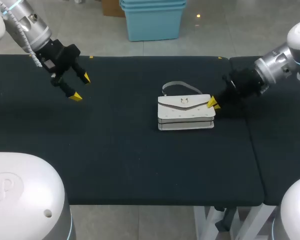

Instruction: Pick up the bag, open it, inspect its contents, close it, and place it on the opposite side

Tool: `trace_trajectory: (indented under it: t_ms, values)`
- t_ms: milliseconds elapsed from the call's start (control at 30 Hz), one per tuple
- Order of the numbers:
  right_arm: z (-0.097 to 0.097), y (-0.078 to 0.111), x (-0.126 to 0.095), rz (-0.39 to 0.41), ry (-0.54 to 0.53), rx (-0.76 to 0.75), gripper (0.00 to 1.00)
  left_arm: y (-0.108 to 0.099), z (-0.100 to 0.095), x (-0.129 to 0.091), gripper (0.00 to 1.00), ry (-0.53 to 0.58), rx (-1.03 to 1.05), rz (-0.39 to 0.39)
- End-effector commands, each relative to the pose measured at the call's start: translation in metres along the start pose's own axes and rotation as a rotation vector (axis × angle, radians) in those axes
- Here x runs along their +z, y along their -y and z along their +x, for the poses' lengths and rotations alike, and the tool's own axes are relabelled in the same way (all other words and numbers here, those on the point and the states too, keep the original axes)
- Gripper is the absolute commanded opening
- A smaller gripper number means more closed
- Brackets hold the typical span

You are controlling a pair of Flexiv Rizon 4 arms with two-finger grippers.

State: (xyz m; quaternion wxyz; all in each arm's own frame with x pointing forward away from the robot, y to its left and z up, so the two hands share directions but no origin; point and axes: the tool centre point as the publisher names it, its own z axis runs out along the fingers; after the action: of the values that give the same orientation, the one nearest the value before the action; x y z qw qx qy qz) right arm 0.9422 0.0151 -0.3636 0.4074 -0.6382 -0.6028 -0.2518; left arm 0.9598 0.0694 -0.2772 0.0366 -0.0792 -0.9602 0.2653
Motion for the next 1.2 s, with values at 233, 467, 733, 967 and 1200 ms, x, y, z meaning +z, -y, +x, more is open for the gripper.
trace_trajectory:
  t_ms: [233, 467, 733, 967, 1200]
  values:
    - [0.02, -0.012, 0.035, -0.31, -0.003, -0.011, 0.0, 0.0, 0.0, 0.001, 1.0, 0.001, 0.001, 0.003]
    - [0.034, -0.014, 0.05, -0.295, -0.008, -0.034, 0.0, 0.0, 0.0, 0.001, 1.0, 0.001, 0.001, 0.003]
    - [0.045, -0.014, 0.068, -0.256, -0.02, -0.058, 0.0, 0.0, 0.0, 0.001, 1.0, 0.001, 0.001, 0.003]
    - [0.053, -0.009, 0.098, -0.157, -0.03, -0.093, 0.0, 0.0, 0.0, 0.001, 1.0, 0.001, 0.001, 0.003]
    - [0.057, -0.007, 0.11, -0.137, -0.035, -0.097, 0.0, 0.0, 0.0, 0.001, 1.0, 0.001, 0.001, 0.003]
